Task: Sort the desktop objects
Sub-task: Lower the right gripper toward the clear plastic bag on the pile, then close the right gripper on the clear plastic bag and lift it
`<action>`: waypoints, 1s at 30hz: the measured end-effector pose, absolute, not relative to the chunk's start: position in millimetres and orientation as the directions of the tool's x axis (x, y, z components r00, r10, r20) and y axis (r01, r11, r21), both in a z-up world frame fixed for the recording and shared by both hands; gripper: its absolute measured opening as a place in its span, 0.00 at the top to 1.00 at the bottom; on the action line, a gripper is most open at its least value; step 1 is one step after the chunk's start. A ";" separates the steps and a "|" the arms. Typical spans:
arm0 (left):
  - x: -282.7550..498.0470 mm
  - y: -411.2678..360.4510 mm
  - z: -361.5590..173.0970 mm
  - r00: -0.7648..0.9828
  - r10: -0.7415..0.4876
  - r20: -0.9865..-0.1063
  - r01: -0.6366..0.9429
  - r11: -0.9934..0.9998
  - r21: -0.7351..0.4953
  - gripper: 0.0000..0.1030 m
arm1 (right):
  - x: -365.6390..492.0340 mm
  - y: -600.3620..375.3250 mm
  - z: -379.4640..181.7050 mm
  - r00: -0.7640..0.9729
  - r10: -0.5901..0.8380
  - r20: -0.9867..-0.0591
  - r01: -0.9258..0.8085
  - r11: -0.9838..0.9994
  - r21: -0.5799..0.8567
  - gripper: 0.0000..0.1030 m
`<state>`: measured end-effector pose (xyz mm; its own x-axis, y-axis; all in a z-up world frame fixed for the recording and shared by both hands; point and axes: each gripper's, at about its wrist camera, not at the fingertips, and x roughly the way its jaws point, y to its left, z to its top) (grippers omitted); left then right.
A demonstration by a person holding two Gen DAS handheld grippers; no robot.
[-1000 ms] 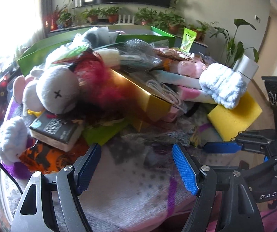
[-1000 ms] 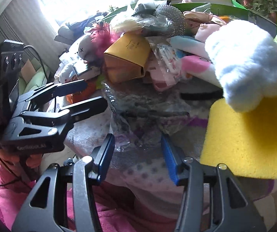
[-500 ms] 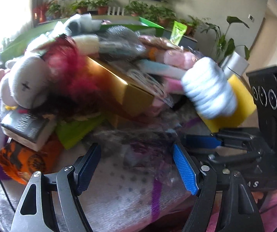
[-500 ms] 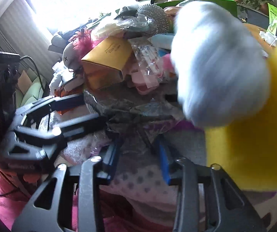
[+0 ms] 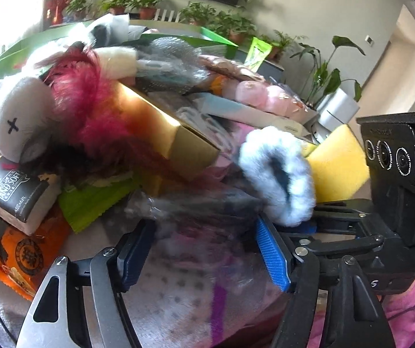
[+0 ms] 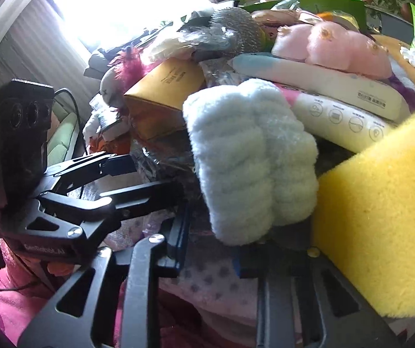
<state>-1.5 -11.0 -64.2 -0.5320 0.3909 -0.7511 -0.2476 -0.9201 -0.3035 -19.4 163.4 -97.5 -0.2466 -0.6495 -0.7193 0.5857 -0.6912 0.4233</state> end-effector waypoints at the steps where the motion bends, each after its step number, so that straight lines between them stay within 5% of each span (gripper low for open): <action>1: 0.5 -11.9 -61.7 -0.537 0.388 -0.749 -0.250 -0.921 -0.298 0.32 | -16.6 160.9 -95.2 -0.237 -0.659 -0.714 0.602 -0.676 0.424 0.89; 18: 28.9 -21.8 -29.1 -0.612 0.338 -0.715 -0.217 -0.941 -0.259 0.32 | 11.7 143.8 -61.9 -0.223 -0.707 -0.672 0.709 -0.590 0.385 0.91; 24: 25.5 -29.2 -47.4 -0.570 0.314 -0.759 -0.161 -0.949 -0.272 0.46 | 16.4 142.0 -67.1 -0.215 -0.656 -0.723 0.725 -0.604 0.332 0.90; 30: 32.4 -39.2 -65.7 -0.553 0.306 -0.775 -0.135 -0.951 -0.279 0.49 | 12.2 141.8 -82.5 -0.206 -0.615 -0.761 0.712 -0.628 0.315 0.80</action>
<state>32.4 -39.2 -65.7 -0.5533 0.3061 -0.7747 -0.1354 -0.9507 -0.2789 12.2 141.8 -82.5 -0.2058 -0.6155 -0.7608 0.7118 -0.6277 0.3152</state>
